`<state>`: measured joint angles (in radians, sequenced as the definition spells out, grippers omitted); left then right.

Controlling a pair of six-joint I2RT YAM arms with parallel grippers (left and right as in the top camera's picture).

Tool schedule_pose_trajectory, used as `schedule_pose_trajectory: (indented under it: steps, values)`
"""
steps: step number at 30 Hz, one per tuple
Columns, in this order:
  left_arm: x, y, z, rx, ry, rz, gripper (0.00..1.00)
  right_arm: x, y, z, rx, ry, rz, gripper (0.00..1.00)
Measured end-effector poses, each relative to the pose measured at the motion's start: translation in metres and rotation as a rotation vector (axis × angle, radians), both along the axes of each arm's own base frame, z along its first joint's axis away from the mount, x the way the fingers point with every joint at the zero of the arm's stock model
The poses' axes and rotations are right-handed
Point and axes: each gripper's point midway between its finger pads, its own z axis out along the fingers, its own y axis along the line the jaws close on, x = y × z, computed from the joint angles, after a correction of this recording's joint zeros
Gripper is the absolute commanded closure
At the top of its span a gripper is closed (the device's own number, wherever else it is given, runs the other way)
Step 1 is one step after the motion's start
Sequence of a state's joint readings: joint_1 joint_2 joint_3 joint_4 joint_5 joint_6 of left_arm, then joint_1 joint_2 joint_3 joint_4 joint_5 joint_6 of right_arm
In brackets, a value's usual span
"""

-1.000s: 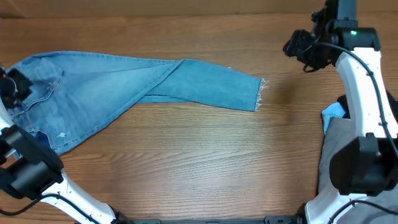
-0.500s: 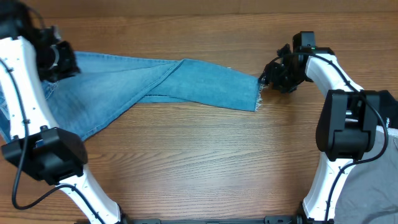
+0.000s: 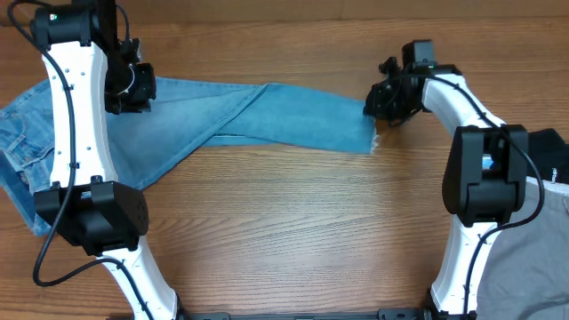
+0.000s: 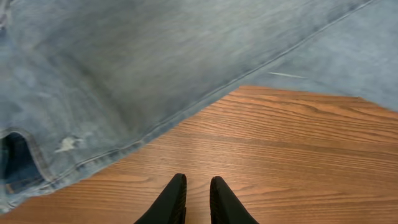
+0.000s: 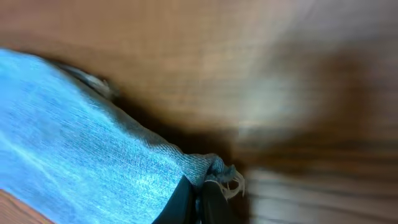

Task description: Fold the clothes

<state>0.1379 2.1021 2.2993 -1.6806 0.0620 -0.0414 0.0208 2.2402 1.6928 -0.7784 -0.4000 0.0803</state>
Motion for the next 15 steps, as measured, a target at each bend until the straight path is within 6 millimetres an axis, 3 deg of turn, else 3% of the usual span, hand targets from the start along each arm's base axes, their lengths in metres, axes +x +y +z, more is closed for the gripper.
schedule_pose_trajectory:
  steps: [3,8,11,12,13,14,15]
  values:
    - [-0.001,0.002,0.0,0.007,0.003,0.003,0.83,0.025,-0.016,0.056,-0.018,-0.152,-0.009,0.96]
    - [-0.001,0.002,0.0,0.007,0.004,0.003,0.83,0.029,-0.046,0.154,-0.189,-0.367,-0.031,0.96]
    - [-0.001,0.002,0.0,0.01,0.004,0.003,0.83,0.019,-0.079,0.177,-0.365,-0.373,-0.123,0.92]
    - [-0.001,0.003,0.0,0.011,0.004,0.003,0.83,0.018,-0.085,0.176,-0.391,-0.366,-0.138,0.86]
    - [-0.001,0.003,0.0,0.011,0.004,0.003,0.83,0.017,-0.091,0.172,-0.426,-0.355,-0.153,0.54]
    - [-0.001,0.003,0.0,0.011,0.003,0.003,0.83,0.015,-0.096,0.165,-0.452,-0.336,-0.163,0.32]
    - [-0.001,0.003,0.0,0.011,0.003,0.003,0.83,0.009,-0.102,0.151,-0.484,-0.296,-0.172,0.33]
